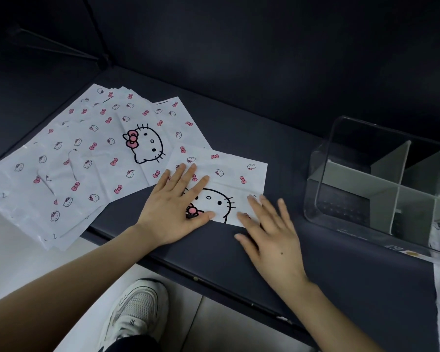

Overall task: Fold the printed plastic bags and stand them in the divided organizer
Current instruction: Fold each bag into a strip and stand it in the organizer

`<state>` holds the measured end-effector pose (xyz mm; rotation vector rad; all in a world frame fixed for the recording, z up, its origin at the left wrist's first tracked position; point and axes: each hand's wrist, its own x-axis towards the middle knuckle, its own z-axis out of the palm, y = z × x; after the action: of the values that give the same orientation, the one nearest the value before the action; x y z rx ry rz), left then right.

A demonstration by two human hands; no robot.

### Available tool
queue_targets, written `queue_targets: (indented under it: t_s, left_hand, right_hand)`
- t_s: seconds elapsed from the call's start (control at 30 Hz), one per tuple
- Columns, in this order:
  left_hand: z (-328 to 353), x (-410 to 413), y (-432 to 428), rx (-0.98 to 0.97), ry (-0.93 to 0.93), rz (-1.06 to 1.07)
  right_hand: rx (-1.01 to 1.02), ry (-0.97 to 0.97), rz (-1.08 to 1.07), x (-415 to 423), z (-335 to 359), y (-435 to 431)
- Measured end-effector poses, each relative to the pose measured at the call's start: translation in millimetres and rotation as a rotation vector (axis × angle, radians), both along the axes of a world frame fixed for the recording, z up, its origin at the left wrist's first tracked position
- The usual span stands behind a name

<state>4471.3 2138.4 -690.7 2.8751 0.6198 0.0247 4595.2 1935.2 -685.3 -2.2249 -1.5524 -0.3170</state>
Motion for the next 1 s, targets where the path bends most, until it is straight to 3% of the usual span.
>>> queue_targets:
  t_s: [0.1, 0.27, 0.37, 0.5, 0.57, 0.67, 0.77, 0.9, 1.0]
  left_hand:
    - [-0.9, -1.6, 2.4, -0.024, -0.053, -0.014]
    - [4.0, -11.2, 9.9, -0.259, -0.257, 0.005]
    - [17.8, -35.2, 21.4, -0.392, -0.306, -0.066]
    - [25.3, -71.1, 28.6, -0.417, -0.294, -0.137]
    - [23.6, -75.9, 23.7, -0.444, -0.321, -0.051]
    - [27.5, -67.7, 10.2, -0.489, -0.347, 0.190]
    - [31.2, -59.0, 3.5, -0.578, -0.378, 0.303]
    - [27.2, -47.6, 3.2, -0.597, -0.411, 0.439]
    - [26.3, -36.4, 5.5, -0.500, -0.392, 0.527]
  right_hand:
    - [0.009, -0.100, 0.125, 10.3, -4.0, 8.0]
    - [0.037, -0.022, 0.145, 16.5, -2.1, 15.8]
    - [0.045, 0.249, 0.052, 14.8, 7.7, 11.2]
    - [-0.026, 0.557, -0.008, 4.1, 24.7, -9.5]
    - [-0.068, 0.688, -0.044, 1.5, 26.6, -11.7]
    - [-0.057, 1.055, -0.129, 9.4, 33.8, -8.6]
    - [-0.022, 1.366, -0.091, 16.1, 45.2, -7.9]
    - [-0.014, 1.366, -0.138, 19.3, 47.0, -0.6]
    - [0.026, 1.307, -0.276, 24.0, 38.9, 13.0]
